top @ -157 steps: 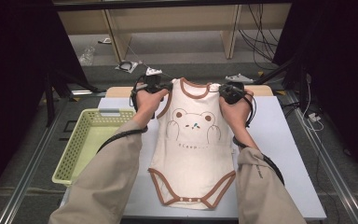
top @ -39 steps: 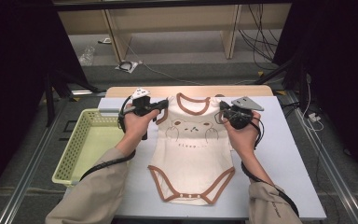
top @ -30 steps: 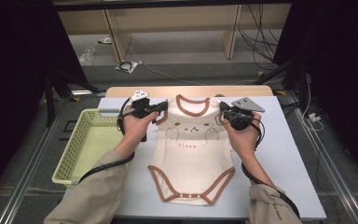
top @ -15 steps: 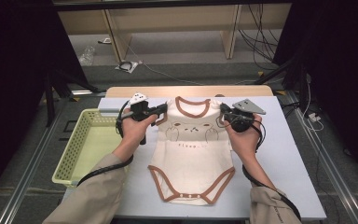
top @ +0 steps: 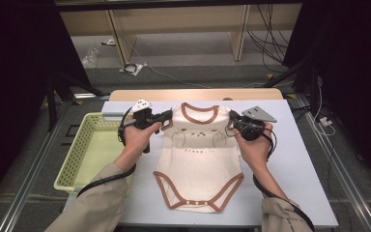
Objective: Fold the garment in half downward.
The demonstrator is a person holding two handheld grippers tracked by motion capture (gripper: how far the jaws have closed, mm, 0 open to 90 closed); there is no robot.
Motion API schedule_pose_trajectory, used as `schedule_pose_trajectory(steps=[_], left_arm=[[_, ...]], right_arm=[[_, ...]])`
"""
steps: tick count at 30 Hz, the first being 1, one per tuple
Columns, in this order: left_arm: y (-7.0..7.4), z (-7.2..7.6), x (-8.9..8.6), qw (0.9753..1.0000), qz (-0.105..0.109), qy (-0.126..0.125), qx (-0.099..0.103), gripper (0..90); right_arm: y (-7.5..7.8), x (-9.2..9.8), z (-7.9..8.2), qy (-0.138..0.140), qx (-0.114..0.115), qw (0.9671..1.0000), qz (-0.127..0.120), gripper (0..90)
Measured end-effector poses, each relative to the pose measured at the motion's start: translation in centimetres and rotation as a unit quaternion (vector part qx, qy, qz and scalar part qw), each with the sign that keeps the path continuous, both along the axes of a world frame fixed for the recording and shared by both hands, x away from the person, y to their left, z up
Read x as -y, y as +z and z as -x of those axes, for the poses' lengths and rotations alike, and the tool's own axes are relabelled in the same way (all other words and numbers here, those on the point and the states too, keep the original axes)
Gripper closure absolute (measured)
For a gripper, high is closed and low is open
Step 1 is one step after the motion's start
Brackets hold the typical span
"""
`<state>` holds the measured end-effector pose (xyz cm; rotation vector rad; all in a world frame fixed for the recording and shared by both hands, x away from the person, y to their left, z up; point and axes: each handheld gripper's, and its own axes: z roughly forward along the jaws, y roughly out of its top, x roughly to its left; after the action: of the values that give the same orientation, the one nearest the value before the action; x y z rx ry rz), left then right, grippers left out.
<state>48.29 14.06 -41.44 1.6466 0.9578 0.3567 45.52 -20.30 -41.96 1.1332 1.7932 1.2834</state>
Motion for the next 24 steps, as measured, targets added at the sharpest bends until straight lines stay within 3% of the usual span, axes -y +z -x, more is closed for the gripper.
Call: schedule_pose_trajectory(steps=[24], left_arm=[[-0.3, 1.9, -0.3, 0.9997, -0.001, -0.016, 0.017, 87.6]], right_arm=[[-0.4, 0.2, 1.2, 0.007, -0.006, 0.9999, 0.005, 87.5]])
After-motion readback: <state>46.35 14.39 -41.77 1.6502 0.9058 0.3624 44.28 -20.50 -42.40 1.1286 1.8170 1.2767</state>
